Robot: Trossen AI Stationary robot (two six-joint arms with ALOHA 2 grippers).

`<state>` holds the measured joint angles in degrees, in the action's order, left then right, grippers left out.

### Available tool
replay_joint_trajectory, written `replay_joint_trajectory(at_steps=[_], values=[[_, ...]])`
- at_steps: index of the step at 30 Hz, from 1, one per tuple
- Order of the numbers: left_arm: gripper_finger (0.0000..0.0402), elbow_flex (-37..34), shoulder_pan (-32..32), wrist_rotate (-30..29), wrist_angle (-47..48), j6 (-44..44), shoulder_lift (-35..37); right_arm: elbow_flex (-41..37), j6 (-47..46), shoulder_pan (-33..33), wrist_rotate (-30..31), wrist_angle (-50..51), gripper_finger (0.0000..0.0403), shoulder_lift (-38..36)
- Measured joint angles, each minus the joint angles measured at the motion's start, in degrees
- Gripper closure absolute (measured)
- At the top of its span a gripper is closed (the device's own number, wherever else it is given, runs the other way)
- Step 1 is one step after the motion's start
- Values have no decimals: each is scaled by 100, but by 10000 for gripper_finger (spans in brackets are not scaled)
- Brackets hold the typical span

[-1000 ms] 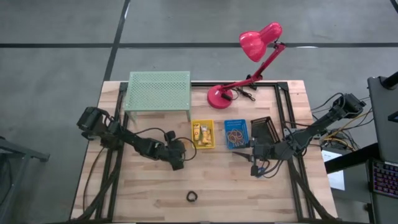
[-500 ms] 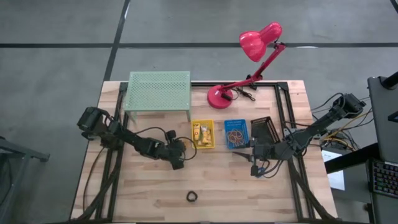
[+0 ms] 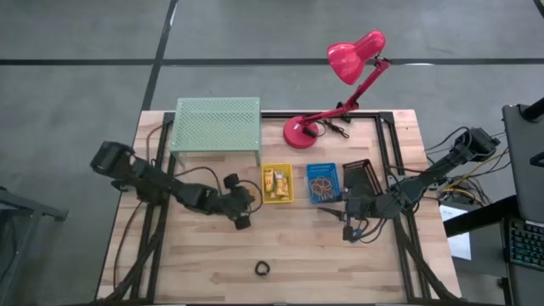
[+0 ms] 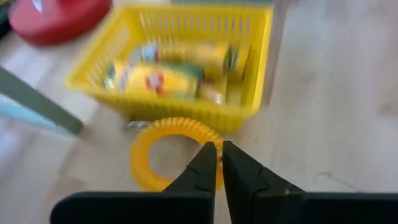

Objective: Pick & Place Office Desk Supplies
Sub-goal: Put the yellow spring keychain into the black basket

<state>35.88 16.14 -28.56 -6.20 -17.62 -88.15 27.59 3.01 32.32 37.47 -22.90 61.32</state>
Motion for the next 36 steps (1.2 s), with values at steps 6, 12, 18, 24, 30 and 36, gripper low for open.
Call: replay_joint_trajectory(at_steps=[6,12,18,24,30,36], values=[[384,9,34,-17,-210,-71,927,0,0,2,0,2,335,-2],[384,11,66,-24,-912,-82,1149,0,0,0,0,2,335,-2],[383,17,66,-81,-1742,-26,878,0,0,1,-1,0,335,-2],[386,20,66,-79,-3252,402,242,0,1,1,0,2,335,-1],[387,417,42,-79,-4354,417,-716,0,0,1,-2,2,335,-1],[387,1387,22,-80,-4335,419,-1662,0,0,2,-1,0,335,-2]])
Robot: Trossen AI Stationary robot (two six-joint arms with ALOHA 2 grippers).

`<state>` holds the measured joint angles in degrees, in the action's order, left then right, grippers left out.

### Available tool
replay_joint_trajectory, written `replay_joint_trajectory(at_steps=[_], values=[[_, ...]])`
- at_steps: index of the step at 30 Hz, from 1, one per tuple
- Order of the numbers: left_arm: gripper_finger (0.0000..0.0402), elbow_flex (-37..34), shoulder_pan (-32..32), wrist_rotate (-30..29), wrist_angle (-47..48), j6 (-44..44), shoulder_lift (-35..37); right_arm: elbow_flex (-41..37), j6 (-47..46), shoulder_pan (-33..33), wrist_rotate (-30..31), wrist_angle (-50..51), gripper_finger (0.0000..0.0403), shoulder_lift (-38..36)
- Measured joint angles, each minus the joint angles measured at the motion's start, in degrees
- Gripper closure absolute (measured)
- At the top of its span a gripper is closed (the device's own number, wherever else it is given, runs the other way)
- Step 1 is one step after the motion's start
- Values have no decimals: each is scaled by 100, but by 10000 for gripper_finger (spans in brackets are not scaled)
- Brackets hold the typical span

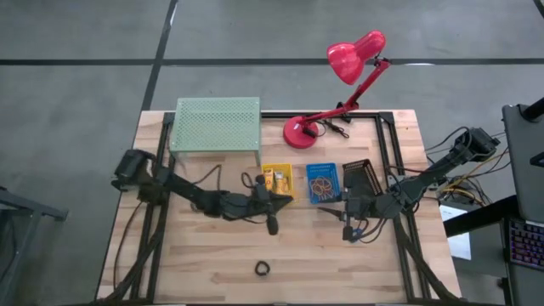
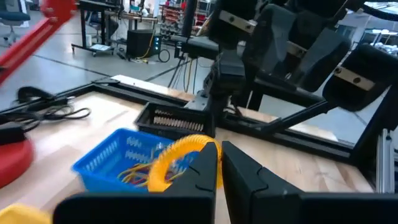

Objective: Pick & Place Office Desk Supplies
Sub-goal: Put the yellow spring keychain into the black basket

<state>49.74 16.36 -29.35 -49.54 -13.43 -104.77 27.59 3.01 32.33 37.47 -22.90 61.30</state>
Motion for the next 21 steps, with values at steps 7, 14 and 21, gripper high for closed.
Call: replay_joint_trajectory(at_steps=[7,14,21], values=[[387,1118,0,542,950,421,-628,-1,0,-1,0,0,335,0],[387,1840,0,998,1859,571,-1049,-2,0,0,-1,0,335,2],[387,2106,4,1622,2077,898,-1532,-2,1,-1,1,10,335,1]])
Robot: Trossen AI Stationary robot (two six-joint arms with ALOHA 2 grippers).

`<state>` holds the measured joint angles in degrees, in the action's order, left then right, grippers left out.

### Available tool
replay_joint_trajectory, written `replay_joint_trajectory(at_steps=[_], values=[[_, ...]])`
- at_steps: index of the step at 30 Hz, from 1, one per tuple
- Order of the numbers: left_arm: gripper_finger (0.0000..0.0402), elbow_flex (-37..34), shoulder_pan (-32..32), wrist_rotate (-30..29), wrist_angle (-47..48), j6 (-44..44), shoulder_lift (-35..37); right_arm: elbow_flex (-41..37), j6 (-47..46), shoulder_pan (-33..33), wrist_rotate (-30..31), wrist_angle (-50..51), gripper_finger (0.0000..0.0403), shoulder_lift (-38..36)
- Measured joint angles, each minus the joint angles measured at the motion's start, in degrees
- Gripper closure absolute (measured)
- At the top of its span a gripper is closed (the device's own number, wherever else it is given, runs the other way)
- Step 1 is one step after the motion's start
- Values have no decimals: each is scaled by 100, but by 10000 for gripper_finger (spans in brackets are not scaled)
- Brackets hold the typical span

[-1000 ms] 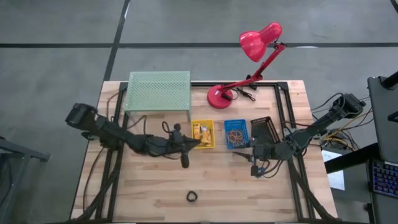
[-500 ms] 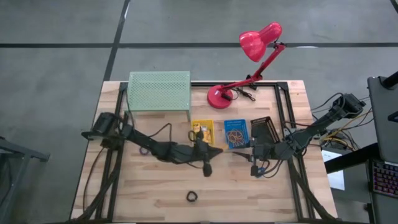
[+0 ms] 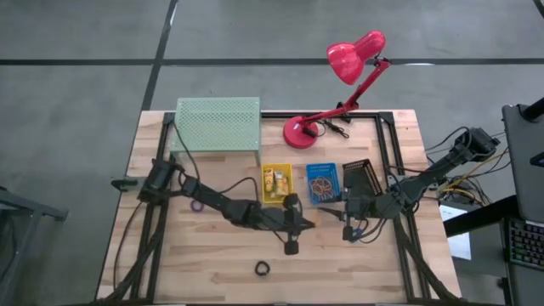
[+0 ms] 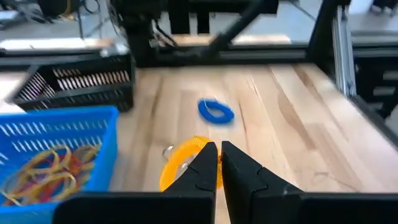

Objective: Pick & Place Office Desk Supplies
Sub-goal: Put the yellow spring keychain into the black basket

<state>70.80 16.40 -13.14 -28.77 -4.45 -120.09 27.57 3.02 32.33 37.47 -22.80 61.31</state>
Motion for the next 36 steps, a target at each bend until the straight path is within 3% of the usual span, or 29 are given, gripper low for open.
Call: replay_joint_trajectory(at_steps=[15,27,36], values=[[383,46,-4,121,-4,-196,-751,0,-1,-1,0,-3,335,-1],[281,44,0,270,17,-199,-754,0,-1,0,-1,-3,335,-1],[266,44,0,269,15,-281,-754,0,-1,-1,0,-3,335,-1]])
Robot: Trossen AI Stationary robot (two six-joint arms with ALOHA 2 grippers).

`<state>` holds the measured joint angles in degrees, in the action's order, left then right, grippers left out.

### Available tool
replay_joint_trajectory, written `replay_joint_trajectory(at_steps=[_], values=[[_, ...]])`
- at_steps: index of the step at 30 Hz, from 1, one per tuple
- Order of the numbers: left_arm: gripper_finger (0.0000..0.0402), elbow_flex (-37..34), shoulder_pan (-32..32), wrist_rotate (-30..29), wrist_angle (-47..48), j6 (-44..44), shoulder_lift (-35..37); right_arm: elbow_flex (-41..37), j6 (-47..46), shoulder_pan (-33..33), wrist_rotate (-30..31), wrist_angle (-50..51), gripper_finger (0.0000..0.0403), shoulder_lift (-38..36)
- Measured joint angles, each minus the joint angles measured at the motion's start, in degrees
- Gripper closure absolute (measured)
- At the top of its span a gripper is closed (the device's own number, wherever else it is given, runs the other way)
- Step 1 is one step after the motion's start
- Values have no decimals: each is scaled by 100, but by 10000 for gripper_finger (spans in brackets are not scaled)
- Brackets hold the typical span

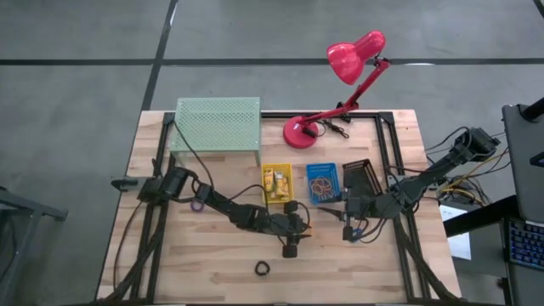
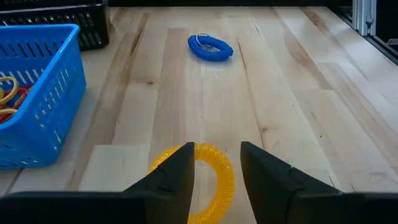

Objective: Pick & Place Office Desk Supplies
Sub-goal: Put the yellow spring keychain into the black basket

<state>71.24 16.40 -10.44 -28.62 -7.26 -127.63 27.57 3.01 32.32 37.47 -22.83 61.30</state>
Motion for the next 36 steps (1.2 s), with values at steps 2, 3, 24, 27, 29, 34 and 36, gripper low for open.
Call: replay_joint_trajectory(at_steps=[2,3,24,27,29,34,36], values=[[265,0,-10,3,3,-17,0,0,0,2,0,0,335,0],[265,3,-11,32,44,-17,0,0,0,1,-1,0,335,0],[265,961,-39,439,2422,-37,2,0,0,1,0,0,335,0],[265,997,-37,453,2828,-68,2,0,0,0,0,0,335,0],[265,989,-39,453,2969,-82,2,0,0,2,0,-2,335,0],[265,1020,0,362,2989,182,29,0,2,0,0,-2,335,0],[265,1080,7,343,2843,267,39,0,0,2,-2,0,335,0]])
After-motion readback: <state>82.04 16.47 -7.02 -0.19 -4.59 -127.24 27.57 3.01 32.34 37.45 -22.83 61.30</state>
